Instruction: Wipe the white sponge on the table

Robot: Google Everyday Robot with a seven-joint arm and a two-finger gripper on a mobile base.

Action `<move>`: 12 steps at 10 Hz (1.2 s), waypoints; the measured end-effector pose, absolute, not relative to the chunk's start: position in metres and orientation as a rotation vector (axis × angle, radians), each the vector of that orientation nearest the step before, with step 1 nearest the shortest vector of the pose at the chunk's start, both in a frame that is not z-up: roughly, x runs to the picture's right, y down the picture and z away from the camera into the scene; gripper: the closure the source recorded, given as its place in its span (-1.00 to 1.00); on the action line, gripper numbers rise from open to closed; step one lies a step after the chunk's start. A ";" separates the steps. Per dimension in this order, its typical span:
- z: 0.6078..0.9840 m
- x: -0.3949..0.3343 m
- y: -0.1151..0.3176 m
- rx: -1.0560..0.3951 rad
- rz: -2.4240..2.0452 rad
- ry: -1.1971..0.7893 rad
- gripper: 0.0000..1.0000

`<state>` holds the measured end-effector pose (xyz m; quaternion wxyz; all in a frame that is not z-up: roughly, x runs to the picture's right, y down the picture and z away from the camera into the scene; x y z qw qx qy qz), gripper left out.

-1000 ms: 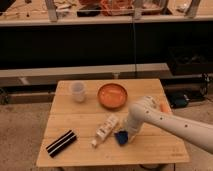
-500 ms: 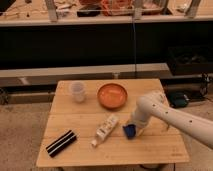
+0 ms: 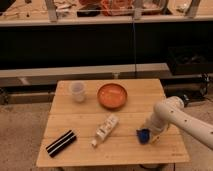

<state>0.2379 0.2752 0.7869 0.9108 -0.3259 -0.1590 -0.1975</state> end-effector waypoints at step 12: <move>0.769 0.117 0.297 -0.657 -0.710 -0.357 0.92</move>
